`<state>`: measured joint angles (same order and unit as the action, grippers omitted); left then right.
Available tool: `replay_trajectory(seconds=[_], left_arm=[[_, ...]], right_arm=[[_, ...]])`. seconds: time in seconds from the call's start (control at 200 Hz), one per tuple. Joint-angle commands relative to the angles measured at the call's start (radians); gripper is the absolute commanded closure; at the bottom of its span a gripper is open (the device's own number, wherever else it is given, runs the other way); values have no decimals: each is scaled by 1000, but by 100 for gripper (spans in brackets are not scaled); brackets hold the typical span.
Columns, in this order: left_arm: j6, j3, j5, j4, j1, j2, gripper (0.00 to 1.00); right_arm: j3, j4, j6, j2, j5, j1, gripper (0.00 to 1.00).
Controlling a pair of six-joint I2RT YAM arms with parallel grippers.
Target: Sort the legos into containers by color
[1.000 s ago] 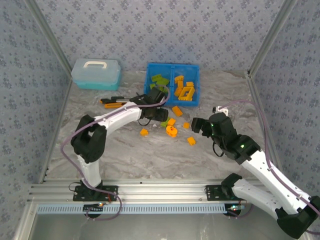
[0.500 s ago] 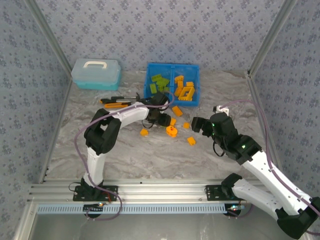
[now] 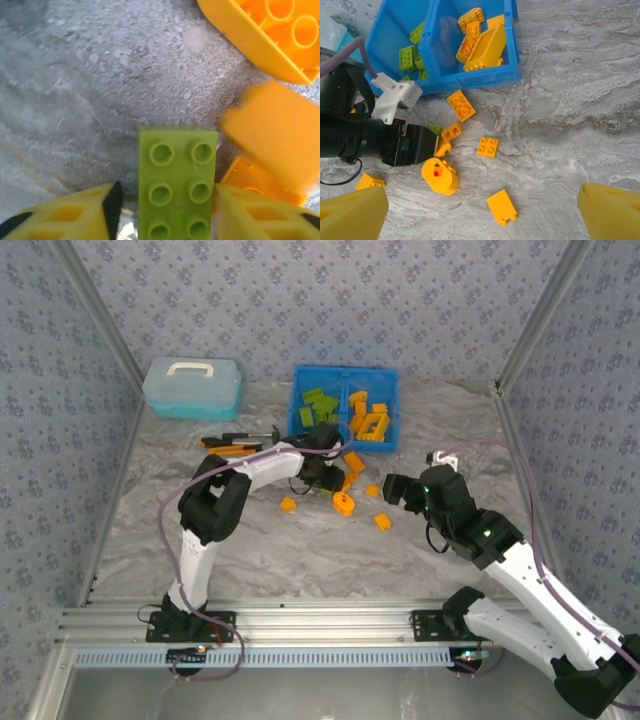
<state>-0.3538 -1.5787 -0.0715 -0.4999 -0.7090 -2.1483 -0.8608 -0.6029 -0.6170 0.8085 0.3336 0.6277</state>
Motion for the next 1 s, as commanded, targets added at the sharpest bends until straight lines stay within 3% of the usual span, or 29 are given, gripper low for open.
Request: replay_trajectory(seconds=[0.0,0.18,0.325,0.54,0.71,0.899,0.999], left_arm=[[15,-15,18,-46,-8,-25,58],[5,5,23,-39,-9,25,65],[-11,34,35,-14,-8,153,68],[53,-69,244,9,16,283,68],[66,-361,272,-21,108,109,69],[94,-941,290,-211,144,-240,68],[93,-1165,300,-251,155,-404,67]], right_arm=[[-12,-13,-4,-9,13,-5,0],[-8,-7,-5,-8,14,-8,0],[-9,-7,-4,-9,14,-7,0],[-8,-3,-4,-9,15,-7,0],[-8,-3,-5,-5,7,-7,0],[-13,-30,-38,-16,4,-6,0],[-7,-31,-42,-21,3,-5,0]])
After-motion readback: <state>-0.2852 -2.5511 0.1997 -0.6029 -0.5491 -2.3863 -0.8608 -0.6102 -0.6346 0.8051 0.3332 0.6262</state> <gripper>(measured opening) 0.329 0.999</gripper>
